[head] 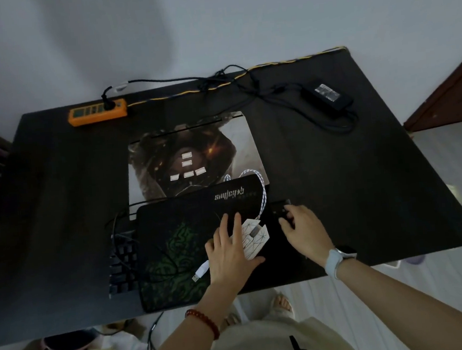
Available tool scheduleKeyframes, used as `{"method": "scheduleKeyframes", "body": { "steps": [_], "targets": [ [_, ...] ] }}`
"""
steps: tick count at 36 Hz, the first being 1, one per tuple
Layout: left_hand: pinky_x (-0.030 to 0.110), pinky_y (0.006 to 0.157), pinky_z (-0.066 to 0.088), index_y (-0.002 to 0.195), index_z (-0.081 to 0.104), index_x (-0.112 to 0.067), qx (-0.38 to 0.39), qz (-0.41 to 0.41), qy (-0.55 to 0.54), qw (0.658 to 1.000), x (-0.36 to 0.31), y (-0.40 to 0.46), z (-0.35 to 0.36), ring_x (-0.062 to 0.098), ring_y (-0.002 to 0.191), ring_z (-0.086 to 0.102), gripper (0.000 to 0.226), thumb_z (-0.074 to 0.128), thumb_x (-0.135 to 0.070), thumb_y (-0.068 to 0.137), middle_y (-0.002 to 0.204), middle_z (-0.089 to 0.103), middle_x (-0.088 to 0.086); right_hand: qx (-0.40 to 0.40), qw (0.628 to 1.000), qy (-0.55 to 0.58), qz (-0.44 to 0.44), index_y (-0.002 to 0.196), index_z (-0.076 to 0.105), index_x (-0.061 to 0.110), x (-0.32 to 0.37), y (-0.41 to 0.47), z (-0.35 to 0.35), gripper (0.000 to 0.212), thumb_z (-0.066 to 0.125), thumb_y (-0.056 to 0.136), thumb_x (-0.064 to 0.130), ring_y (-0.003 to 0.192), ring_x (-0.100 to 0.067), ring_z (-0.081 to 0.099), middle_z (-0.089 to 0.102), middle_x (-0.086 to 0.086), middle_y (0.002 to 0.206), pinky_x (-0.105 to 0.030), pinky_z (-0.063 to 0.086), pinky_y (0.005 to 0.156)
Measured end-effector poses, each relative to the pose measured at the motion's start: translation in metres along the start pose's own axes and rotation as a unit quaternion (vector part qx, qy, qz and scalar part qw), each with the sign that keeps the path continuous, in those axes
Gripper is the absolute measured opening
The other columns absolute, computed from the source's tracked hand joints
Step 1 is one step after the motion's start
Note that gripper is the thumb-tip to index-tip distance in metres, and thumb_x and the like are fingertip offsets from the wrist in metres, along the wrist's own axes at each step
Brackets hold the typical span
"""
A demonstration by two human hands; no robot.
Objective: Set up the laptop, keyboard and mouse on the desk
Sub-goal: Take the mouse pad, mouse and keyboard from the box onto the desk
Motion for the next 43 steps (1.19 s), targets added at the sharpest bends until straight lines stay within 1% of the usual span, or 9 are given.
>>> {"method": "scheduleKeyframes", "body": {
  "steps": [4,8,13,21,28,32,37,40,43],
  "targets": [
    [0.04,0.104,0.028,0.146,0.012,-0.018,-0.005,0.021,0.009,1.0,0.015,-0.007,-0.004,0.022,0.134,0.033,0.101,0.065,-0.056,0.068,0.153,0.021,0.007,0.091,0.99,0.095,0.048,0.134,0.04,0.004,0.025,-0.011,0.02,0.062,0.054,0.087,0.042,0.114,-0.025,0.053,0.057,-0.012,0.122,-0.034,0.042,0.096],
    [0.04,0.102,0.031,0.143,0.02,-0.023,0.0,0.043,-0.011,0.999,0.033,-0.012,-0.011,0.024,0.128,0.035,0.078,0.061,-0.038,0.079,0.145,0.034,0.001,0.066,0.986,0.126,0.09,0.129,0.046,0.005,0.047,-0.014,0.039,0.055,0.055,0.086,0.039,0.124,-0.031,0.041,0.047,-0.018,0.129,-0.038,0.036,0.105],
    [0.044,0.095,0.039,0.141,0.026,-0.021,-0.018,-0.024,-0.053,0.998,0.059,-0.005,-0.03,0.029,0.119,0.037,0.076,0.065,-0.035,0.077,0.134,0.039,0.007,-0.023,0.987,0.071,0.145,0.134,0.038,0.008,0.06,-0.014,0.042,0.05,0.05,0.091,0.03,0.128,-0.036,0.032,0.036,-0.018,0.139,-0.043,0.031,0.104],
    [0.04,0.094,0.037,0.135,0.033,-0.013,-0.07,-0.088,-0.215,0.97,0.099,0.002,-0.057,0.029,0.11,0.037,0.074,0.071,-0.025,0.073,0.128,0.039,0.014,-0.043,0.974,0.021,0.224,0.135,0.033,0.005,0.073,0.003,0.04,0.055,0.053,0.089,0.028,0.132,-0.037,0.029,0.034,-0.019,0.141,-0.049,0.029,0.105],
    [0.032,0.091,0.042,0.134,0.031,-0.016,-0.099,-0.052,-0.301,0.947,0.089,0.017,-0.081,0.02,0.112,0.043,0.073,0.071,-0.024,0.074,0.127,0.043,0.006,-0.081,0.977,0.003,0.199,0.128,0.041,0.005,0.087,0.003,0.043,0.049,0.057,0.087,0.026,0.128,-0.036,0.032,0.037,-0.018,0.137,-0.048,0.033,0.101],
    [0.031,0.094,0.036,0.136,0.029,-0.014,-0.125,-0.029,-0.279,0.952,0.086,0.025,-0.095,0.02,0.115,0.036,0.073,0.07,-0.024,0.076,0.131,0.041,0.007,-0.016,0.972,-0.069,0.224,0.131,0.038,0.004,0.077,0.004,0.037,0.055,0.054,0.088,0.035,0.132,-0.035,0.027,0.032,-0.018,0.142,-0.048,0.029,0.106],
    [0.041,0.101,0.035,0.137,0.029,-0.012,-0.114,-0.029,-0.248,0.962,0.089,0.035,-0.108,0.027,0.117,0.036,0.073,0.068,-0.025,0.077,0.133,0.039,0.011,-0.05,0.979,-0.051,0.189,0.121,0.046,0.003,0.075,0.005,0.034,0.036,0.052,0.089,0.019,0.124,-0.034,0.038,0.045,-0.019,0.131,-0.045,0.036,0.101],
    [0.043,0.101,0.035,0.138,0.029,-0.011,-0.106,-0.041,-0.247,0.962,0.087,0.04,-0.11,0.03,0.118,0.037,0.073,0.068,-0.025,0.078,0.134,0.039,0.014,-0.075,0.987,0.018,0.143,0.119,0.042,0.008,0.08,0.001,0.026,0.028,0.046,0.091,0.012,0.1,-0.035,0.056,0.058,-0.018,0.109,-0.041,0.046,0.081],
    [0.045,0.1,0.036,0.138,0.029,-0.01,-0.103,-0.047,-0.252,0.961,0.076,0.045,-0.107,0.033,0.117,0.038,0.074,0.069,-0.025,0.077,0.132,0.04,0.016,-0.153,0.981,0.023,0.119,0.123,0.041,0.015,0.079,-0.005,0.01,0.027,0.038,0.095,0.017,0.086,-0.036,0.06,0.064,-0.017,0.096,-0.037,0.045,0.071]
  ]
}}
Point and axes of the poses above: each hand's wrist, its own y-axis towards the middle knuckle, its own z-axis out of the palm, x = y × z, the point moved 1 cm from there along y, towards the middle knuckle
